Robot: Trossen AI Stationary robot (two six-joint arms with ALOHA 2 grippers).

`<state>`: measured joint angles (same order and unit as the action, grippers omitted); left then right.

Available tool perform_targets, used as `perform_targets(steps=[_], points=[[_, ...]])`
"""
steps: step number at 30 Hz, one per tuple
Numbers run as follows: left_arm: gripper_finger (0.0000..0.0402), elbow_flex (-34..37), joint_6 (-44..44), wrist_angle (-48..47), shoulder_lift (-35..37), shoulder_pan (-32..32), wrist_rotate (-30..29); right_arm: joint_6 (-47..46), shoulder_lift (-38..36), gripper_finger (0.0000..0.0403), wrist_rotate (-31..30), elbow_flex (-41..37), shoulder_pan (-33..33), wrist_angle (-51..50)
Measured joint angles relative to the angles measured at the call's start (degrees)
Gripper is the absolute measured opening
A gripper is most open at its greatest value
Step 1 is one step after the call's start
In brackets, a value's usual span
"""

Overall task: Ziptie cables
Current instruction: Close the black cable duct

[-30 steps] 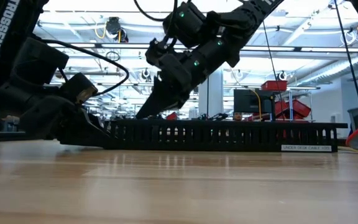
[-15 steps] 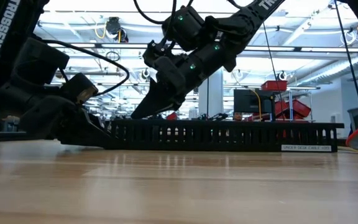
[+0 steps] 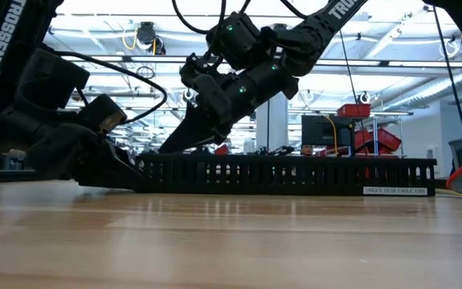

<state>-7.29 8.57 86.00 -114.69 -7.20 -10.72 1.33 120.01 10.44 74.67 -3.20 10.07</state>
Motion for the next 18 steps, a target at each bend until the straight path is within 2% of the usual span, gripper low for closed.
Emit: perform_targets(steps=[12, 18], points=[[0.0255, -0.02, -0.07, 0.02, 0.0, 0.0, 0.02, 1.5, 0.05, 0.0, 0.28, -0.04, 0.02, 2.45], [0.0255, -0.02, -0.05, 0.02, 0.0, 0.0, 0.02, 1.54, -0.34, 0.0, 0.09, -0.07, -0.11, 0.17]])
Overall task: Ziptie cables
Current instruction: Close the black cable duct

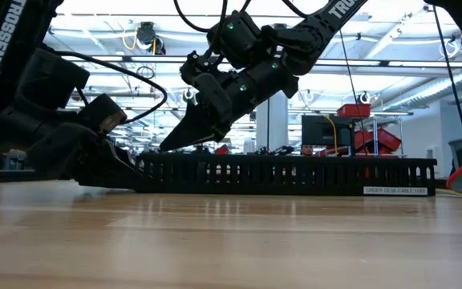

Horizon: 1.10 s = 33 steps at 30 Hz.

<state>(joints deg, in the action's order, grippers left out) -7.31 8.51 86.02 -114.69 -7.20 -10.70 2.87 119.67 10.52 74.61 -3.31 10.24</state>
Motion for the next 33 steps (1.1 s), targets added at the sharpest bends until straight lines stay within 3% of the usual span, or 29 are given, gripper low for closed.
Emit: perform_targets(steps=[6, 16, 33], points=[[0.0255, 0.0, -0.24, 0.0, 0.0, 0.0, -0.02, -0.4, -0.26, 0.0, 0.0, 0.02, 0.04, -1.79], [0.0255, 0.0, -0.17, -0.05, 0.0, 0.0, -0.02, -1.78, 2.89, 0.0, 1.62, 0.17, -0.17, 3.95], [0.0255, 0.0, 0.0, -0.15, 0.0, 0.0, 0.04, -2.6, 1.47, 0.0, 1.44, 0.35, -0.37, -4.33]])
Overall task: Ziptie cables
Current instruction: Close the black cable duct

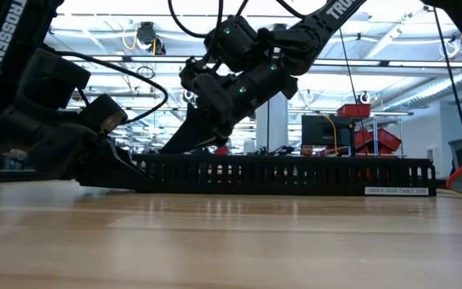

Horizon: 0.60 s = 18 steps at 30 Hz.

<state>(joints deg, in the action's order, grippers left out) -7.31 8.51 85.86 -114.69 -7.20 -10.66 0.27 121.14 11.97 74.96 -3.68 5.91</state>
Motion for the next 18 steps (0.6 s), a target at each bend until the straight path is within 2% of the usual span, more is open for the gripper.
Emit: perform_targets(steps=[18], points=[[0.0255, 0.02, 0.16, -0.13, 0.02, 0.0, -0.02, 0.79, -4.44, 0.0, -3.13, -0.28, 0.22, -11.48]])
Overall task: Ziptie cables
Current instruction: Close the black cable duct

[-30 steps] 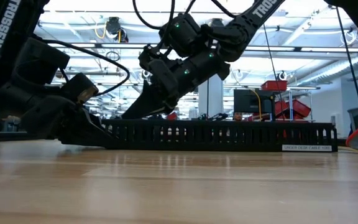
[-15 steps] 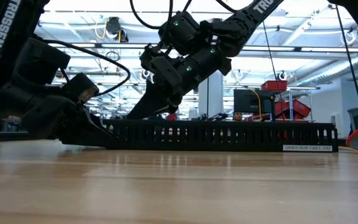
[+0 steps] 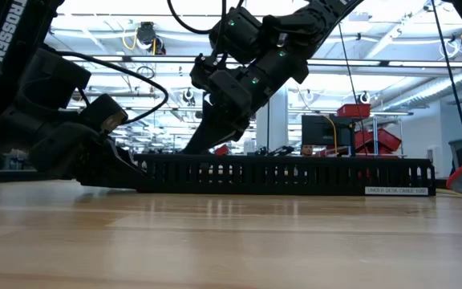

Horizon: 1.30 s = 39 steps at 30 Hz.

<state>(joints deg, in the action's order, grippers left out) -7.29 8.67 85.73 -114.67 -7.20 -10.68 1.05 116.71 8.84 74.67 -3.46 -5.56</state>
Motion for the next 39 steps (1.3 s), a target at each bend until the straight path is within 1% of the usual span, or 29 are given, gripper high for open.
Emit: perform_targets(steps=[7, 10, 14, 17, 20, 23, 30, 33, 36, 39], points=[[0.0255, 0.02, 0.02, -0.04, 0.0, 0.0, 0.0, -0.37, -0.54, 0.0, -0.7, 0.11, 0.01, -2.6], [0.0255, 0.04, 0.04, -0.02, 0.0, 0.0, 0.0, 0.34, -1.97, 0.0, -1.93, -0.14, 0.41, -3.34], [0.0255, 0.22, 0.04, 0.07, 0.04, -0.01, -0.14, 1.81, -4.37, 0.0, -1.9, 0.18, 0.86, -3.07], [0.0255, 0.07, 0.04, -0.02, 0.04, -0.02, -0.22, 3.68, -3.71, 0.0, -1.65, 3.94, 1.42, -1.54], [0.0255, -0.14, 0.07, -0.2, 0.04, -0.02, -0.22, 5.32, -0.26, 0.0, -1.23, 8.98, 1.86, -3.03], [0.0255, -0.27, 0.07, -0.24, 0.04, -0.02, -0.22, 6.11, 3.99, 0.0, -0.68, 14.46, 2.1, -6.96], [0.0255, -0.31, 0.06, -0.26, 0.04, 0.0, -0.22, 9.05, 14.06, 0.0, -0.31, 31.41, 2.36, -19.97], [0.0255, -0.31, 0.02, -0.28, 0.04, 0.0, -0.33, 10.53, 17.48, 0.0, -0.35, 38.07, 2.65, -23.82], [0.0255, -0.31, 0.01, -0.37, 0.04, -0.02, -0.33, 11.46, 20.31, 0.0, -0.28, 41.85, 2.94, -26.52], [0.0255, -0.31, 0.02, -0.51, 0.04, -0.02, -0.31, 11.48, 21.33, 0.0, 0.01, 43.01, 2.93, -27.24]])
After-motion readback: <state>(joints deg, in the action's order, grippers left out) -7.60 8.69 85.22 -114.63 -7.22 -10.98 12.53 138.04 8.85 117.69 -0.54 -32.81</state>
